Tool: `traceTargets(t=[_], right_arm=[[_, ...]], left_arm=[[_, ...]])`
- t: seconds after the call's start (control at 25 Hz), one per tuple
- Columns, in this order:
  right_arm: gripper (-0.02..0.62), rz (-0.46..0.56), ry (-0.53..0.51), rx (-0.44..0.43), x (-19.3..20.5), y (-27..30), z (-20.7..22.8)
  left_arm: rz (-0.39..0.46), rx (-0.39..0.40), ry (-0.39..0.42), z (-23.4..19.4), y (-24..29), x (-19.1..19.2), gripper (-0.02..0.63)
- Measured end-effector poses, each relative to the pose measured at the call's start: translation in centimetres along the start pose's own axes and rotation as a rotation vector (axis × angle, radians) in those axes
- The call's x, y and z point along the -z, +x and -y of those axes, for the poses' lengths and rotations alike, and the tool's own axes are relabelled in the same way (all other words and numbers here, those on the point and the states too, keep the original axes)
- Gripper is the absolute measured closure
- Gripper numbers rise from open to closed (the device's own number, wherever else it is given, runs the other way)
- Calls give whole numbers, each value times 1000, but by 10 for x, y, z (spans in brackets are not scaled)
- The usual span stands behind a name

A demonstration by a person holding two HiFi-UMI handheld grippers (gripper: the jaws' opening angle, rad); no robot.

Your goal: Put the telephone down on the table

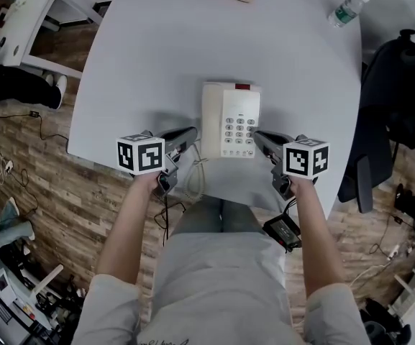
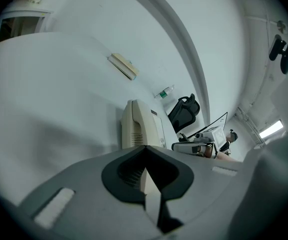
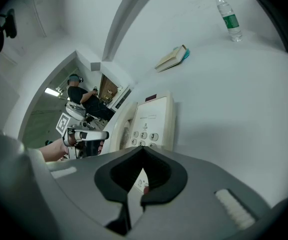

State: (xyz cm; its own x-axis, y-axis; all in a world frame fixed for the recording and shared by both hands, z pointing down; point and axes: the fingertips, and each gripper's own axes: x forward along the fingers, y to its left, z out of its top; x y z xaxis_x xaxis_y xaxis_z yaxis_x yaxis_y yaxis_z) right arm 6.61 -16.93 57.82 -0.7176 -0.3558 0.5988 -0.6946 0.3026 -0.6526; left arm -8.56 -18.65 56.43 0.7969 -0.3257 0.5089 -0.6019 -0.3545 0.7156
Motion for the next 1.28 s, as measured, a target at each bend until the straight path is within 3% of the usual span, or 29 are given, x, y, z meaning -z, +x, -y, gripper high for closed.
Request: traceTargets(t=[0.28,0.64,0.88,1.04,1.28], right_arm=[[589,-26,-69,33,12,-9,-15],[591,-16,-124,44,24,-31,-43],[591,5,-144,65,31,-51,-51],[591,36,-139,65,33,-62,-61],[591,51,-162,40,43,-66,-83]], left_arm=[[33,-96,94,20,-14,7,594],[99,-175,139,53,-33,21,594],[86,-174,154,80,-39,45,594],[81,-188,218,101,-45,51,594],[130,-211,200,115,-51,56,594]])
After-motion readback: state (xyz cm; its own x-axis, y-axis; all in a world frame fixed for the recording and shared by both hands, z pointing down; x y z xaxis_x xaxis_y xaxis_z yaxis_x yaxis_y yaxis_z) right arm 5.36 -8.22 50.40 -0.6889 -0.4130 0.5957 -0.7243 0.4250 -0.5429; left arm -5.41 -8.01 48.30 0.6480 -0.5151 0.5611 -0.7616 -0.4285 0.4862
